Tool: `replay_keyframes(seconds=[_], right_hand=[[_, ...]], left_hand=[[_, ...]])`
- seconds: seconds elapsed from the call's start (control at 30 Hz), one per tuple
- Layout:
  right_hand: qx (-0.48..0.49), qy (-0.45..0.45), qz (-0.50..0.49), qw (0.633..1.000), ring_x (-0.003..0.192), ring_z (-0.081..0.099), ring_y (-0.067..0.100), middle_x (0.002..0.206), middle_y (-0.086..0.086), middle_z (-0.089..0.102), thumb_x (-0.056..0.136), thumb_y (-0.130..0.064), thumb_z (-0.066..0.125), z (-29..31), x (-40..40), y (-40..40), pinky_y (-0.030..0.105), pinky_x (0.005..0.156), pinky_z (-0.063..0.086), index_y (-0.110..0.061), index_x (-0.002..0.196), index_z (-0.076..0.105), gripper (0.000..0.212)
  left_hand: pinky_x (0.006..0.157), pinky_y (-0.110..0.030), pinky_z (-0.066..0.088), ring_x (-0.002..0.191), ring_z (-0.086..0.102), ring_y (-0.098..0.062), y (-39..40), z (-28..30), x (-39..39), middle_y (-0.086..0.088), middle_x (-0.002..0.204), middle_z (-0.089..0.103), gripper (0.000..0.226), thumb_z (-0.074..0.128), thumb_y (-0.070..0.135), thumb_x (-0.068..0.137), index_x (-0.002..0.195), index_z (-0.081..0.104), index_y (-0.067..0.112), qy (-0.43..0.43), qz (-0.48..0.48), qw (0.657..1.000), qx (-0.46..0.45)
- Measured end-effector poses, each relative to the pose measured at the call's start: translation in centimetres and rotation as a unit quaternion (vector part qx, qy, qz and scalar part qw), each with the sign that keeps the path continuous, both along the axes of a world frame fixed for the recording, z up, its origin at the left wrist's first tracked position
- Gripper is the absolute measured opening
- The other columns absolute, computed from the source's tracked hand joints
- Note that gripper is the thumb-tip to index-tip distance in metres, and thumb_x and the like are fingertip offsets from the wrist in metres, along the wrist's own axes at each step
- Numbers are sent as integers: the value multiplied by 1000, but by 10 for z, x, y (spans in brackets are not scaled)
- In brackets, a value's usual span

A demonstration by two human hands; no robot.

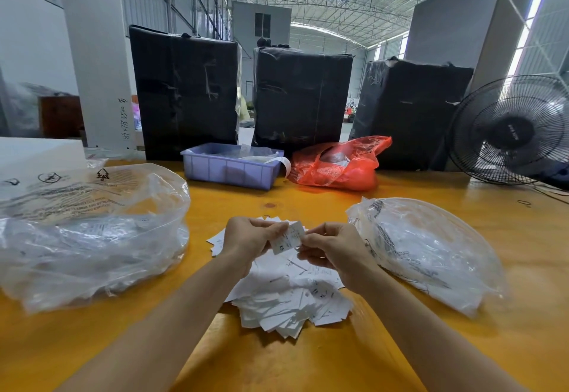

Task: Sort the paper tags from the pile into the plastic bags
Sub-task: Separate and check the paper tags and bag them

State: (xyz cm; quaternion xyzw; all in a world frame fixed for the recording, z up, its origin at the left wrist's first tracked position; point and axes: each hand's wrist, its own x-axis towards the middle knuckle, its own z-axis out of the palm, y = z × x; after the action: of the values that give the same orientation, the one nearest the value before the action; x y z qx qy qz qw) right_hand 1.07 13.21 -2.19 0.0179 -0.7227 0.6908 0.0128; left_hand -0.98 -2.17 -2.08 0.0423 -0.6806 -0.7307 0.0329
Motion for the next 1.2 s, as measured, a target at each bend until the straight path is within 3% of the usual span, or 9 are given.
replay_keyframes(seconds=[0.23, 0.4, 0.53, 0.63, 0.77, 0.93, 1.07, 1.13, 1.2], right_hand=[[112, 155, -36, 981, 61, 64, 15, 73, 10, 70, 91, -8, 58, 0, 3, -5, 24, 58, 52, -8, 93, 72, 14], [230, 178, 28, 957, 58, 62, 8, 67, -4, 68, 86, -24, 68, 0, 8, -8, 21, 56, 47, -7, 85, 76, 19], [114, 140, 13, 984, 56, 61, 11, 66, 6, 68, 85, -7, 67, 1, 7, -9, 20, 55, 47, -4, 81, 72, 7], [27, 52, -7, 998, 58, 61, 12, 68, 4, 70, 89, -10, 63, 5, 6, -5, 20, 56, 45, -9, 81, 71, 11], [-4, -21, 2, 1000, 62, 64, 13, 68, 2, 71, 91, -15, 60, 7, 5, -2, 25, 63, 44, -10, 82, 70, 15], [29, 132, -109, 985, 49, 60, 8, 69, 5, 70, 89, -9, 62, 30, 4, 20, 21, 51, 48, -6, 79, 68, 13], [214, 242, -291, 901, 61, 66, 21, 73, 11, 69, 89, -5, 60, 44, -5, 81, 31, 58, 57, 0, 87, 69, 11], [372, 177, -327, 850, 76, 67, 31, 80, 16, 71, 86, -3, 60, 41, -13, 118, 42, 71, 56, 1, 88, 72, 13], [511, 51, -296, 806, 82, 64, 32, 86, 17, 71, 85, -10, 63, 30, -18, 142, 38, 74, 52, 3, 86, 72, 16]], left_hand=[[57, -20, 46, 73, 65, -21, 12, -1, 5, -13, 78, 70, 16, 82, 17, 71, 71, 68, 8, 29, 27, 999, 23], [51, -23, 43, 60, 61, -18, 8, 3, 7, -9, 75, 71, 16, 80, 20, 72, 73, 71, 7, -9, 45, 996, 71], [38, -14, 40, 43, 61, -9, 5, 11, 7, -6, 70, 70, 16, 78, 18, 75, 78, 66, 7, -37, 5, 996, 84], [43, -17, 44, 51, 62, -10, -8, 19, 6, -7, 74, 72, 20, 79, 20, 73, 86, 70, 7, -64, -64, 996, 25], [41, -15, 44, 42, 55, -6, -20, 25, 8, -6, 63, 70, 12, 78, 7, 72, 80, 72, 3, -70, -139, 984, -89], [40, -12, 42, 50, 57, -6, -53, 61, 5, -1, 67, 66, 8, 74, 8, 78, 75, 68, 12, 42, -13, 967, -250], [45, -16, 42, 61, 56, -12, -109, 81, 5, -7, 73, 64, 5, 72, 10, 80, 81, 67, 9, 110, 138, 943, -281], [48, -19, 46, 62, 57, -14, -130, 81, 6, -10, 74, 64, 5, 71, 8, 81, 83, 67, 5, 102, 182, 935, -287], [55, -25, 50, 63, 58, -18, -146, 75, 3, -14, 74, 63, 4, 70, 5, 82, 83, 67, 2, 68, 179, 941, -280]])
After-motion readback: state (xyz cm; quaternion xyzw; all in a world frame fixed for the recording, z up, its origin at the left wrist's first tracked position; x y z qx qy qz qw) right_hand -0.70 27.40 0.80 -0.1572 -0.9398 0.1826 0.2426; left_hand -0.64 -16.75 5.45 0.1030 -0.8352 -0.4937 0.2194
